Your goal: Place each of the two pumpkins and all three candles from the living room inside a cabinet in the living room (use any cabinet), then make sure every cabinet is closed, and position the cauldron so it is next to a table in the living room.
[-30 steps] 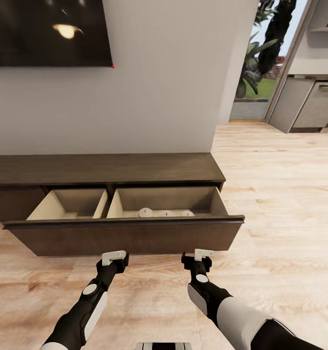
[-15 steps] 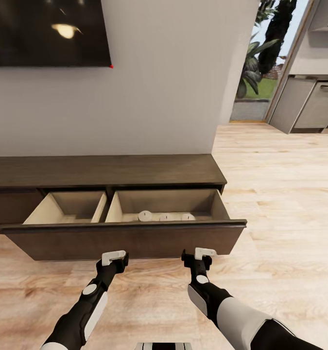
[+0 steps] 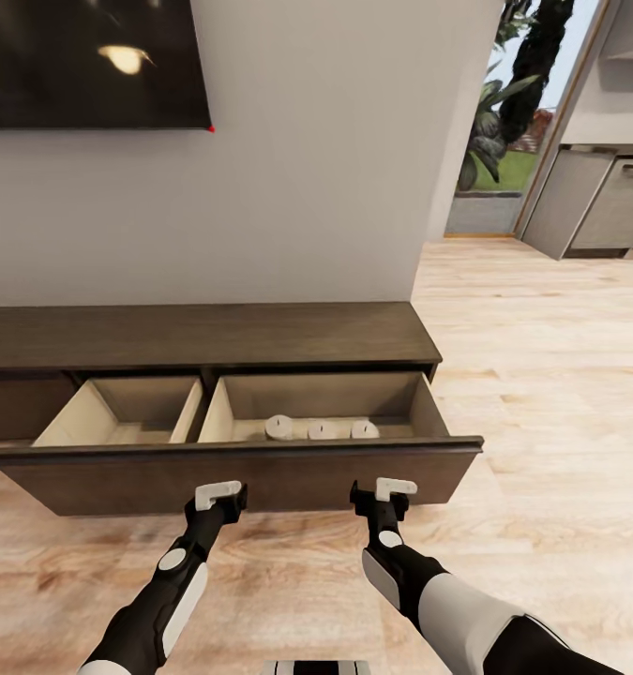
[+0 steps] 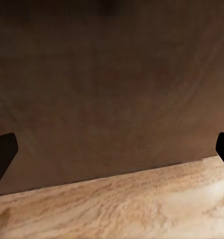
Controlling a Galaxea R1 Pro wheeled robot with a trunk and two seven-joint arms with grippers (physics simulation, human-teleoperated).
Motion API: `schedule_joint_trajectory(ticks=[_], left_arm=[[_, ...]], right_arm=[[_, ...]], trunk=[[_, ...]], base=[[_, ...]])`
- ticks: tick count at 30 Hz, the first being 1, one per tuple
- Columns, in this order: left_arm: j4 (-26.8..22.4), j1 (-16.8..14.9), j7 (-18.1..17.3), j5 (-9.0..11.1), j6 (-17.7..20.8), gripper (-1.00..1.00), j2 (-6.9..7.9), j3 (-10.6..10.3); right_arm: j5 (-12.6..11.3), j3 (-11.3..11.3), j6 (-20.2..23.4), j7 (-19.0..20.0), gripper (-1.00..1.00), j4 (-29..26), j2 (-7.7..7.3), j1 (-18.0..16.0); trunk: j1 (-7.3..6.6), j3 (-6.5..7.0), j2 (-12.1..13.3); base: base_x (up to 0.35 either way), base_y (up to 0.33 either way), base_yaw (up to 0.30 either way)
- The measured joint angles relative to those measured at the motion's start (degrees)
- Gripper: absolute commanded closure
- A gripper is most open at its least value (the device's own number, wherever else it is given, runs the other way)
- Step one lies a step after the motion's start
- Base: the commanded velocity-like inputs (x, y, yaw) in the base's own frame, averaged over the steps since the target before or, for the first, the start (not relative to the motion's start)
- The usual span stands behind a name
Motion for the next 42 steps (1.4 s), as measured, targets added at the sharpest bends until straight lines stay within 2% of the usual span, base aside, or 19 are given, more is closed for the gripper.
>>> schedule_joint_trajectory(ticks=[29, 39, 42], left_arm=[[0.00, -0.03, -0.08, 0.11, -0.08, -1.00, -0.03, 0.00], [-0.02, -0.03, -0.07, 0.01, -0.08, -1.00, 0.00, 0.00], [-0.01, -0.02, -0.08, 0.03, -0.08, -1.00, 0.00, 0.00]], right_arm=[[0.00, 0.09, 0.00, 0.00, -1.00, 0.00, 0.00, 0.00], [-0.03, 0.09, -0.01, 0.00, -1.00, 0.01, 0.00, 0.00], [0.00, 0.09, 0.00, 0.00, -1.00, 0.00, 0.00, 0.00]], trunk=[[0.00, 0.00, 0.00], [0.26, -2.21, -0.13], [0.26, -2.22, -0.13]], base=[[0.042, 0.000, 0.000], [0.000, 0.000, 0.000], [0.000, 0.000, 0.000]])
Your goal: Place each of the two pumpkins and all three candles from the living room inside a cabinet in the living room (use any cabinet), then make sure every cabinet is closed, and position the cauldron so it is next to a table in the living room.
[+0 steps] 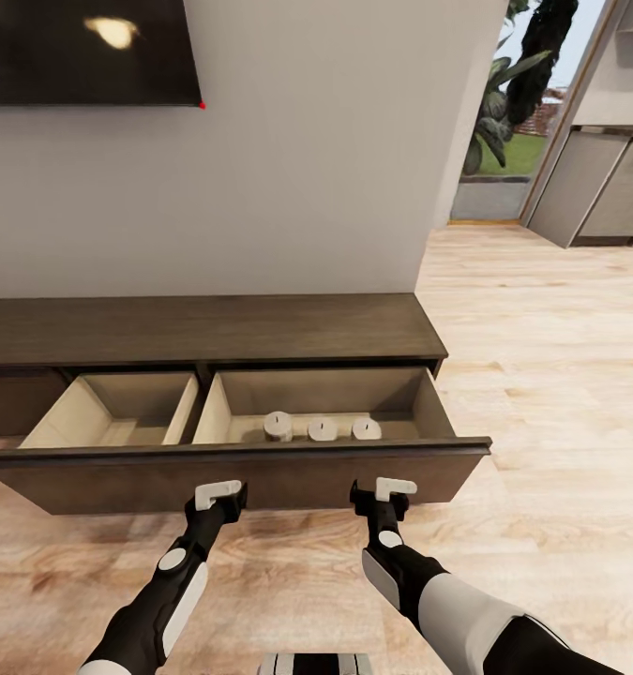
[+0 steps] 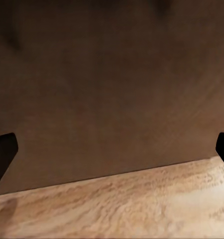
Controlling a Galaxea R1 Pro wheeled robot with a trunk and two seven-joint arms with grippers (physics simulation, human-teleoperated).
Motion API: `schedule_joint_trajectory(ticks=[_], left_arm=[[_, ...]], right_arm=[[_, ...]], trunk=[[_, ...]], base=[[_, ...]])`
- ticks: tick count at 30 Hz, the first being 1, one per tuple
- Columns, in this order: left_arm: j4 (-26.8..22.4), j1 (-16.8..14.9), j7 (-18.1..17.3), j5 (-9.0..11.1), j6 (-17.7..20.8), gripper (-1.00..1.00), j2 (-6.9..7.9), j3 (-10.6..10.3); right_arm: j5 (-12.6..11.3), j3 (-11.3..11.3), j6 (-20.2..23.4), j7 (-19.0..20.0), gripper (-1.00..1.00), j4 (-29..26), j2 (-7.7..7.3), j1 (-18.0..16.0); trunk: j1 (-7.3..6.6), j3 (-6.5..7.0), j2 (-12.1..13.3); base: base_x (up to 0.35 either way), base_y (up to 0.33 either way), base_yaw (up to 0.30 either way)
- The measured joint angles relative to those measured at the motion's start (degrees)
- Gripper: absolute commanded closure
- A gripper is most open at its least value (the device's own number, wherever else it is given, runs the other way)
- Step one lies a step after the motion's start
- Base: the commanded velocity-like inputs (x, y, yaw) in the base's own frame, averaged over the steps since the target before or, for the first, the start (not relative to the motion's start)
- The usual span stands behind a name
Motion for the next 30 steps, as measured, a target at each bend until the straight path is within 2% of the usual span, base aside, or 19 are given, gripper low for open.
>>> schedule_joint_trajectory(ticks=[7, 13, 30], left_arm=[[-0.03, -0.04, -0.05, 0.02, 0.00, -1.00, 0.00, 0.00], [0.01, -0.04, -0.03, -0.03, 0.00, -1.00, -0.01, -0.03], [0.01, -0.03, -0.04, -0.10, 0.00, -1.00, 0.00, 0.00]], right_arm=[[0.00, 0.00, 0.00, 0.00, -1.00, 0.00, 0.00, 0.00], [0.00, 0.96, 0.00, 0.00, -1.00, 0.00, 0.00, 0.00], [-0.10, 1.09, 0.02, -0.02, -1.00, 0.01, 0.00, 0.01]], trunk=[[-0.01, 0.00, 0.00], [0.00, 0.00, 0.00], [0.00, 0.00, 0.00]], base=[[0.025, 0.011, 0.000], [0.090, 0.017, 0.000], [0.061, 0.000, 0.000]])
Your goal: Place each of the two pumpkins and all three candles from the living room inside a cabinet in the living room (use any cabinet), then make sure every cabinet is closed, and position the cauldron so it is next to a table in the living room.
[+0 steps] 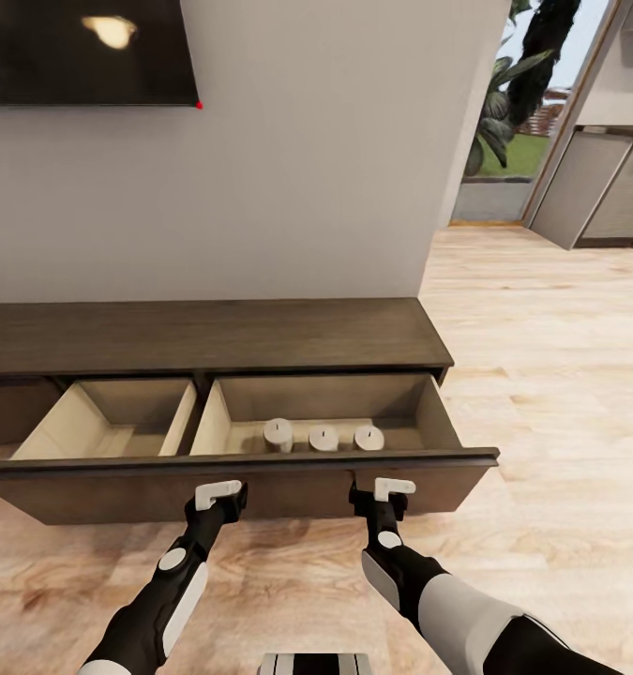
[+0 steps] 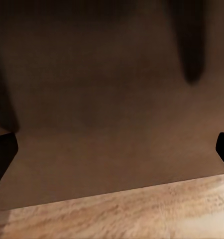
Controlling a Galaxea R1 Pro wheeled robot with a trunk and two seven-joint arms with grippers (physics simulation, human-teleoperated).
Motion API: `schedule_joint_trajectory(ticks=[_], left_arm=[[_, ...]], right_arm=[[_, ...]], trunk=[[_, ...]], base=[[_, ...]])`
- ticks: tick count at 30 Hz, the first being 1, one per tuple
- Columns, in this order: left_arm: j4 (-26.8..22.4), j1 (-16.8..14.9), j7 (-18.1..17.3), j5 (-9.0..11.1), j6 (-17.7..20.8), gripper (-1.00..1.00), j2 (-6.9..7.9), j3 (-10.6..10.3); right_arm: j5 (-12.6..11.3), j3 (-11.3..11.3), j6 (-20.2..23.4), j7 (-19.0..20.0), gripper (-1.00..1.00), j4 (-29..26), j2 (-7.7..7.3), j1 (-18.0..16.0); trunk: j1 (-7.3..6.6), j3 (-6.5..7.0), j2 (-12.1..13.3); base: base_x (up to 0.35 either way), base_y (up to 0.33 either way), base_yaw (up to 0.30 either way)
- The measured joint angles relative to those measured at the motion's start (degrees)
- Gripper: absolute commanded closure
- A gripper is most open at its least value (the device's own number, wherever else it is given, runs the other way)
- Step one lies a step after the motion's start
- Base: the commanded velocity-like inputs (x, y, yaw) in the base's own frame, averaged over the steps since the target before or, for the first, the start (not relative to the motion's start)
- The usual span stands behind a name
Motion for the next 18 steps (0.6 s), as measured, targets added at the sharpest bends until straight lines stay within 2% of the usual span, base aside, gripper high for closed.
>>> schedule_joint_trajectory(ticks=[6, 18], left_arm=[[0.00, -0.01, -0.03, 0.00, 0.00, -1.00, 0.00, 0.00], [0.00, -0.02, -0.04, -0.02, 0.00, -1.00, 0.00, 0.00]], right_arm=[[-0.03, 0.07, 0.03, 0.02, -1.00, 0.00, 0.00, 0.00], [-0.01, 0.14, 0.06, 0.04, -1.00, 0.00, 0.00, 0.01]], trunk=[[-0.01, 0.00, 0.00], [-0.01, 0.00, 0.00]], base=[[0.084, 0.000, 0.000], [0.161, 0.000, 0.000]])
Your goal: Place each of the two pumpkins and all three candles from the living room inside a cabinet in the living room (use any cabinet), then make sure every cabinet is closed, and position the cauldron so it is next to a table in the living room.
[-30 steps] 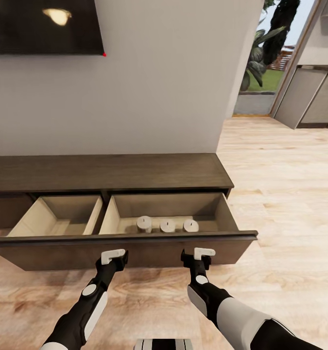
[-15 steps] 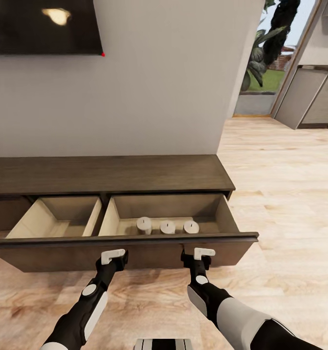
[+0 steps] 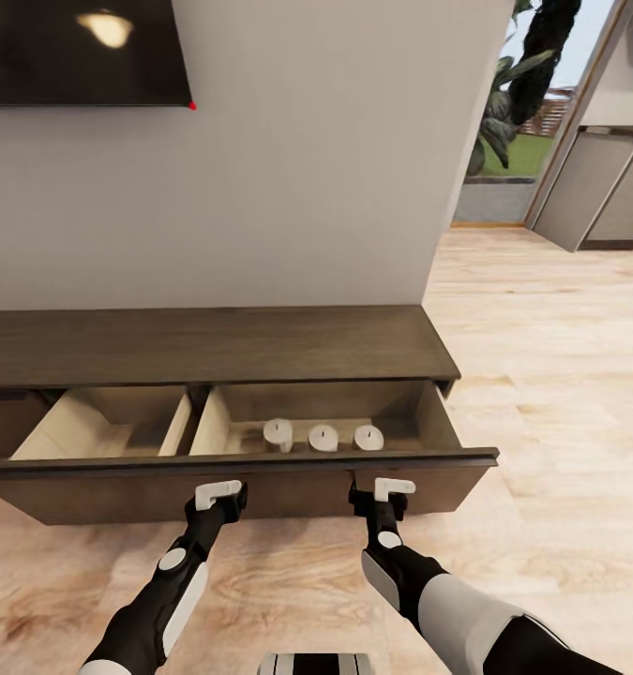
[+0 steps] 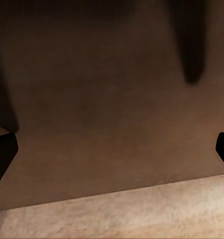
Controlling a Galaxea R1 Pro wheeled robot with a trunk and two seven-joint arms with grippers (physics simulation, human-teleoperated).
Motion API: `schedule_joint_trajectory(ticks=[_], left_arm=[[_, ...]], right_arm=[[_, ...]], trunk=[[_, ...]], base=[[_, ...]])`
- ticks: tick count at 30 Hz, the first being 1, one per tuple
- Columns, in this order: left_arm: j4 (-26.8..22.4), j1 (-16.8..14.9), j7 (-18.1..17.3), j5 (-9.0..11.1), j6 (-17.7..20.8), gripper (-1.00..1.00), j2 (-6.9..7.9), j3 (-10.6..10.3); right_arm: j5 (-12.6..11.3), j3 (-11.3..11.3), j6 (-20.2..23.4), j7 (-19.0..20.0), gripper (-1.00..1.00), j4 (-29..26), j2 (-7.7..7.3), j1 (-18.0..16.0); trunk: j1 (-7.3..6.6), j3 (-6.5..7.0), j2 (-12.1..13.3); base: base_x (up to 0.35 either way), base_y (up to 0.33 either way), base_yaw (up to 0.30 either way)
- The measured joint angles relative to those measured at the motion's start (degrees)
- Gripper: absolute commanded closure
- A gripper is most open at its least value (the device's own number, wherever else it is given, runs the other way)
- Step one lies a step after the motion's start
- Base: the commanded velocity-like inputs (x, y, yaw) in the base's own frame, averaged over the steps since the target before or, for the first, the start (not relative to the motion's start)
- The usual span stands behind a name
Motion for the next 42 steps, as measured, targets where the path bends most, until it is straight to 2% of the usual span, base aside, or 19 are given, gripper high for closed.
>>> schedule_joint_trajectory(ticks=[42], left_arm=[[-0.03, 0.02, 0.00, 0.00, 0.00, -1.00, 0.00, -0.01]], right_arm=[[0.01, 0.02, -0.01, 0.00, -1.00, 0.00, 0.00, 0.00]], trunk=[[0.00, 0.00, 0.00]], base=[[0.164, 0.000, 0.000]])
